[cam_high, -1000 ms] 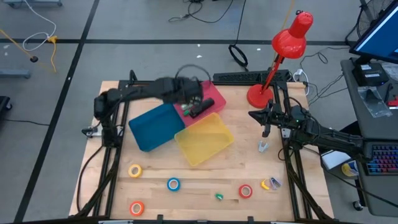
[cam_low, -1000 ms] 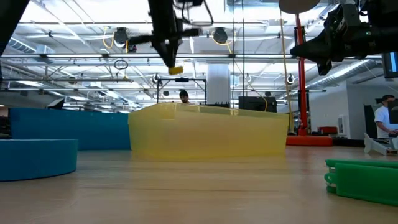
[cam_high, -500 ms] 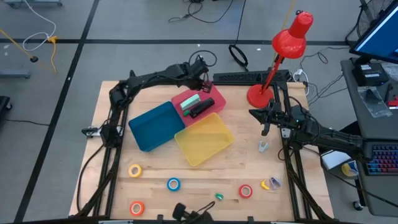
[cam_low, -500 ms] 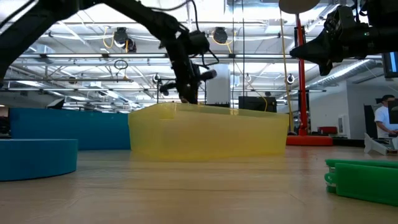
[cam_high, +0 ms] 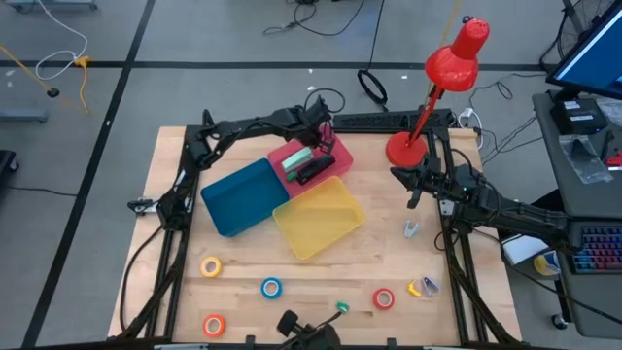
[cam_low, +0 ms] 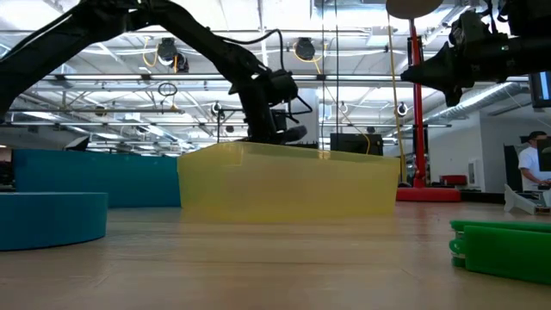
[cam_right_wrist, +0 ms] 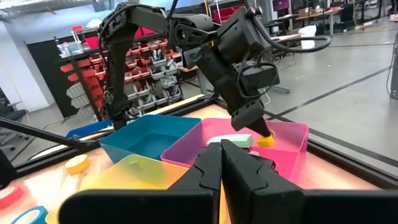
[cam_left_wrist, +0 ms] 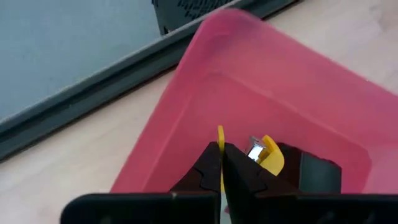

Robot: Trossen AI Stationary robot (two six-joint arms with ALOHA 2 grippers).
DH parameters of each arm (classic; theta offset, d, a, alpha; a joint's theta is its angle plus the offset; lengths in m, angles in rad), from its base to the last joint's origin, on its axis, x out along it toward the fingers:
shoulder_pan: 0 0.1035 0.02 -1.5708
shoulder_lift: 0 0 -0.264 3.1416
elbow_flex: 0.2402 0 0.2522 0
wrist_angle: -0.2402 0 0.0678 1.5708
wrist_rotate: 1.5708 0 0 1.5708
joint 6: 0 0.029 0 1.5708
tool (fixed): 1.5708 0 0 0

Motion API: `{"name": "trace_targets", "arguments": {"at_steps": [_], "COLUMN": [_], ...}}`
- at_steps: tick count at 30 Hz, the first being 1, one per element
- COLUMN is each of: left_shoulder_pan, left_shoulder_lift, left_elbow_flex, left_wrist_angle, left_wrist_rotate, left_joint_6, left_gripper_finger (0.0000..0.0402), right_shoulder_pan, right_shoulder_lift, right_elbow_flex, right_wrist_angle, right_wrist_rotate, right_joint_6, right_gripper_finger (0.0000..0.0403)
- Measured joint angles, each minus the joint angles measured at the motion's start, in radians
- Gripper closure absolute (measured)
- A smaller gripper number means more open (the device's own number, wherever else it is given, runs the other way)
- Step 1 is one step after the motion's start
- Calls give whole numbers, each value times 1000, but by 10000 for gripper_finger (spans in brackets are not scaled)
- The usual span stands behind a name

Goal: Pick and place Stapler, Stapler remover, tape
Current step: Put the left yellow stapler into the red bin, then put the green stapler into the red bin

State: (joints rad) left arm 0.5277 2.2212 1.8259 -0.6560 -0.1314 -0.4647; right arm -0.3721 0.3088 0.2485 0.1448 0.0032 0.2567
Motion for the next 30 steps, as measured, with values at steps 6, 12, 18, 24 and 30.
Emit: {"name": "trace_targets", "arguments": {"at_steps": [6, 12, 18, 24, 30], "left_shoulder_pan": [0, -3, -12, -19, -22], "left_shoulder_lift": [0, 0, 6, 35, 31], "left_elbow_flex": [0, 0, 1, 1, 0], "left_wrist_angle": [39, 32, 34, 26, 37], "left_wrist_rotate": [-26, -25, -25, 48, 48], "left_joint_6": [49, 120, 150, 183, 188], "left_gripper_finger": [389, 398, 364, 313, 252], "right_shoulder_pan": [0, 0, 0, 0, 0], "right_shoulder_lift": [0, 0, 0, 0, 0], "right_elbow_flex": [0, 0, 0, 0, 0], "right_wrist_angle": [0, 0, 0, 0, 1], "right_wrist_rotate": [0, 0, 0, 0, 0], "right_joint_6": [1, 1, 1, 5, 5], "right_gripper_finger": [403, 403, 403, 403, 403]}}
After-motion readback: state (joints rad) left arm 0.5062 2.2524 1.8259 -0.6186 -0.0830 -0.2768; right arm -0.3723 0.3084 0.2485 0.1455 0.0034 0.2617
